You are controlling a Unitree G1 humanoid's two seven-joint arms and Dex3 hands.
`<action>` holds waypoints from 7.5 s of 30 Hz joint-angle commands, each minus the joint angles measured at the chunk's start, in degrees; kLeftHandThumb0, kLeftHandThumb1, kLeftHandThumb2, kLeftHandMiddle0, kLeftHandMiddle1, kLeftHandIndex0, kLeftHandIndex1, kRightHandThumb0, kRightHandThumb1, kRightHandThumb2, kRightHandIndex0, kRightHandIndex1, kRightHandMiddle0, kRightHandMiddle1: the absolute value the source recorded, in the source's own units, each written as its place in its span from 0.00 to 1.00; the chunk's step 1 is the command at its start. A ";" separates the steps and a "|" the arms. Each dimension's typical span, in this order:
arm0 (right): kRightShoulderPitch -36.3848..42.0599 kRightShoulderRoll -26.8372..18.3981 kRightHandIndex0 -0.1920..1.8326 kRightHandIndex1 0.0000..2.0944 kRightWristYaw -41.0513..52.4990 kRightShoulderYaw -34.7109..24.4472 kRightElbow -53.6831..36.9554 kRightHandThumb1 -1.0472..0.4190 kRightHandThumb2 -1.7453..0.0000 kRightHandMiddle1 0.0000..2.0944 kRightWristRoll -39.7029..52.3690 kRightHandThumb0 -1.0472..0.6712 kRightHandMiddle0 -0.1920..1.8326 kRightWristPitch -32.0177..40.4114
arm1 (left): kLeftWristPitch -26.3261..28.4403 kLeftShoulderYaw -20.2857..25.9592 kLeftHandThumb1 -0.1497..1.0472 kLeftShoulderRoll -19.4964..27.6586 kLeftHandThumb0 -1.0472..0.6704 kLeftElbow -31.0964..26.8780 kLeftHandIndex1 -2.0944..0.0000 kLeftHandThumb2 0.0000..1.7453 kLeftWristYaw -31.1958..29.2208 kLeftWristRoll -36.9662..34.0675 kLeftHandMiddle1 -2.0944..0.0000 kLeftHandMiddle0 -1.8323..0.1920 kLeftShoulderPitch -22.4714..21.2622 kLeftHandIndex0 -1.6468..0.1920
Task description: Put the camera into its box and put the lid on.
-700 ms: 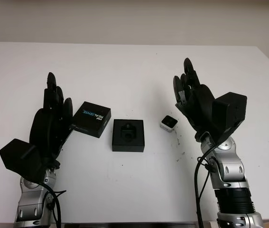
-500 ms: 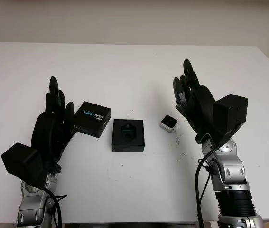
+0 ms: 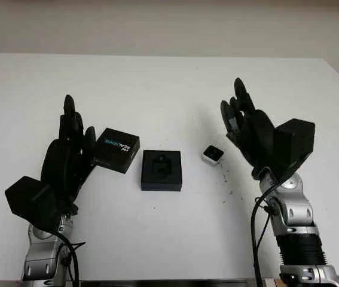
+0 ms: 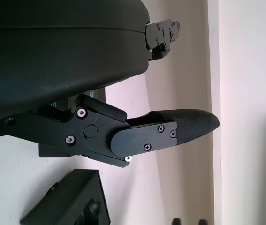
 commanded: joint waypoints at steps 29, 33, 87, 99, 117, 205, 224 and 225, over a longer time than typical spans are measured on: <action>-17.42 -28.13 0.26 0.04 22.30 22.14 14.74 0.19 0.97 0.04 -32.37 0.39 0.28 -32.63 | 1.12 0.46 1.00 1.64 0.17 -1.69 1.00 0.32 -0.76 -0.57 1.00 1.00 0.08 1.00; -16.84 -28.24 0.25 0.03 21.43 22.84 14.74 0.19 0.97 0.03 -33.95 0.40 0.28 -33.46 | 0.79 0.35 1.00 1.67 0.17 -1.39 1.00 0.32 -0.95 -0.55 1.00 1.00 0.06 1.00; -21.24 -21.66 0.33 0.14 -6.15 29.08 44.33 0.14 0.97 0.26 -40.76 0.41 0.25 -47.60 | 0.42 -0.16 1.00 1.17 0.17 -2.85 1.00 0.31 -0.38 0.39 1.00 1.00 2.85 1.00; -21.82 -22.06 0.33 0.15 -8.37 30.06 45.47 0.14 0.97 0.29 -41.96 0.44 0.26 -47.75 | 1.05 -0.10 1.00 0.99 0.17 -3.95 1.00 0.31 0.04 0.38 1.00 1.00 3.42 1.00; -22.94 -22.53 0.35 0.15 -7.84 30.16 46.36 0.11 0.97 0.29 -42.63 0.47 0.29 -46.06 | 1.06 -0.28 1.00 1.18 0.17 -3.83 1.00 0.31 -0.10 0.72 1.00 1.00 3.06 1.00; -17.40 -18.15 0.30 0.11 7.63 21.71 47.57 0.02 0.97 0.91 -25.66 0.41 0.18 -35.58 | 3.19 -0.28 1.00 0.56 0.18 -3.60 1.00 0.30 -0.12 1.33 1.00 1.00 3.05 1.00; -16.50 -15.16 0.28 0.09 14.60 15.45 48.16 0.01 0.97 0.93 -15.99 0.39 0.17 -31.69 | 3.53 0.32 1.00 1.36 0.18 -3.10 1.00 0.29 -0.83 0.59 1.00 1.00 2.87 1.00; -16.57 -15.00 0.28 0.09 15.40 15.07 48.32 0.00 0.97 0.93 -15.33 0.38 0.17 -31.37 | 3.68 0.33 1.00 1.36 0.18 -3.15 1.00 0.29 -0.82 0.52 1.00 1.00 2.86 1.00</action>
